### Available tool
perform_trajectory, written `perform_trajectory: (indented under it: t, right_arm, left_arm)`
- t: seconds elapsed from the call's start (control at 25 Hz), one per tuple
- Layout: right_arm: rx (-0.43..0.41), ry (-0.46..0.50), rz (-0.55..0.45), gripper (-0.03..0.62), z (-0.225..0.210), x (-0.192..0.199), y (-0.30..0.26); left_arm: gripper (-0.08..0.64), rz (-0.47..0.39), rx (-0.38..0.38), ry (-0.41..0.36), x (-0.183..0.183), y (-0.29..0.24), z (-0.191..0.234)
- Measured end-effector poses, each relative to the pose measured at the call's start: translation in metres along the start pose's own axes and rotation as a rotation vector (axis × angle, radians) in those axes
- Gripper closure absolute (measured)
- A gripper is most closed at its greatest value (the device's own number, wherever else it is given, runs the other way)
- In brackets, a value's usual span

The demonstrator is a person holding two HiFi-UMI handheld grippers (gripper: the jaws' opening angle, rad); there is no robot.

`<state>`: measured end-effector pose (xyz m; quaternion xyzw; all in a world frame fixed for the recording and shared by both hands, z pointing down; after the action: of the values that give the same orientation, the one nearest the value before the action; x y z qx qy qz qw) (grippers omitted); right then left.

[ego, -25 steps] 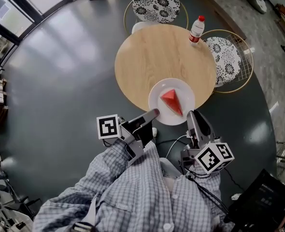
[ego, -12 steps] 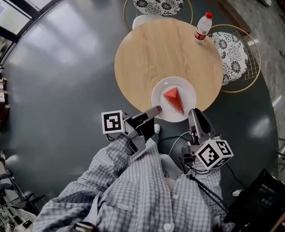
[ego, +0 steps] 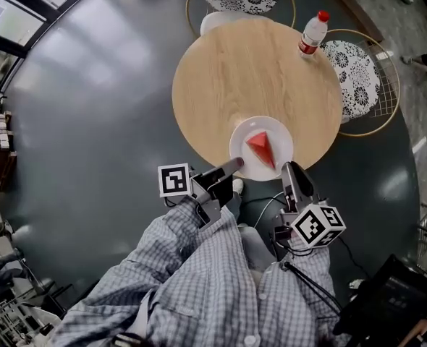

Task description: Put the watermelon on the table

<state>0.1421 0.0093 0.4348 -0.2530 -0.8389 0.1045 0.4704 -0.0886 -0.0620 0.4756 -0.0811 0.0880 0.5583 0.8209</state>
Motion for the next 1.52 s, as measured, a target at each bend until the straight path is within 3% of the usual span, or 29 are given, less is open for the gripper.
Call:
perform_trajectory:
  t: [0.72,1.2,1.52]
  right_arm:
    - [0.060,-0.005,0.079,0.525,-0.030,0.038,-0.022]
    - [0.097,-0.031,0.152,0.525,-0.051,0.060,-0.040]
    - [0.124,-0.040,0.195,0.525,-0.060,0.068,-0.052]
  left_arm:
    - [0.537,0.007,-0.055,0.062,-0.011,-0.007,0.055]
    - [0.537,-0.006,-0.133,0.090,-0.018,-0.011,0.082]
    - [0.537,-0.001,-0.231,0.061,-0.029,-0.010,0.095]
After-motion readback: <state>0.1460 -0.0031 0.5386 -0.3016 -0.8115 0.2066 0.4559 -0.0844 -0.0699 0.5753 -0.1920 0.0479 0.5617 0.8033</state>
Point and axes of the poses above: the fingertips, and each gripper's own axes: y backward along the fingers, z to its left, x out of its underside, the point moved 9 cm from there along y, backward along the fingers, and after that the axes turned 9 degrees about y, right-handed, at the moved point
